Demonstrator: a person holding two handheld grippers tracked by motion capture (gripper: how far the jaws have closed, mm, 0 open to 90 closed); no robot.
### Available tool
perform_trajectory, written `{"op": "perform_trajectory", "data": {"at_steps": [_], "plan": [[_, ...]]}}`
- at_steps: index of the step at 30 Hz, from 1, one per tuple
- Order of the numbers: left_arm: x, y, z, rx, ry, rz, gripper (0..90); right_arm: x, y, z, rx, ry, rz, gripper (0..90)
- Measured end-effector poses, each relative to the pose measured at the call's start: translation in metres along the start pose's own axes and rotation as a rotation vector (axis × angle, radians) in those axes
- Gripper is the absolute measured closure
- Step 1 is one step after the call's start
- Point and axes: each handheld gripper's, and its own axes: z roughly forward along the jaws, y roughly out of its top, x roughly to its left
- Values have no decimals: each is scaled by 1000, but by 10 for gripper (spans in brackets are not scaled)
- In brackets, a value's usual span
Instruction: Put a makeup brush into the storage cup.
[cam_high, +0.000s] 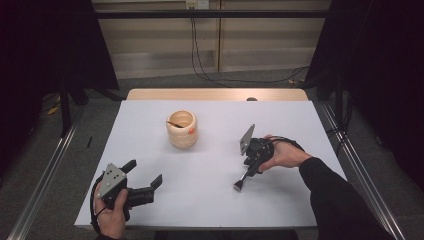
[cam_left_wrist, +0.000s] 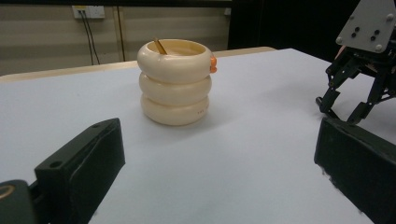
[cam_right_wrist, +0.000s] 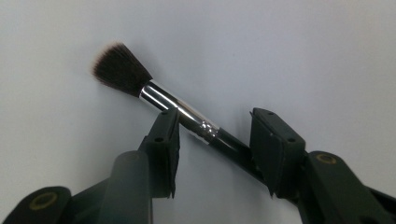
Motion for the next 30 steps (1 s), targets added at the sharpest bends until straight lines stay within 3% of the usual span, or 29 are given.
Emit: {"op": "perform_trajectory", "data": {"at_steps": [6, 11, 16, 22, 23, 24, 30], "plan": [[0, 0, 0, 1, -6, -4, 14, 0, -2, -1, 1, 5, 10, 536], [0, 0, 0, 0, -8, -5, 15, -3, -8, -7, -19, -18, 18, 487], [-1, 0, 1, 0, -6, -2, 15, -1, -12, -3, 22, -24, 26, 454], [0, 0, 1, 0, -5, -3, 14, -3, -12, -1, 15, -5, -7, 485], [-1, 0, 1, 0, -4, -2, 14, -1, -13, 0, 43, -6, 7, 507], [0, 0, 1, 1, -3, 1, 14, -1, -14, 3, 46, -10, -10, 510], [0, 0, 1, 2, -5, -4, 14, -2, -14, 1, 39, -33, -13, 618]]}}
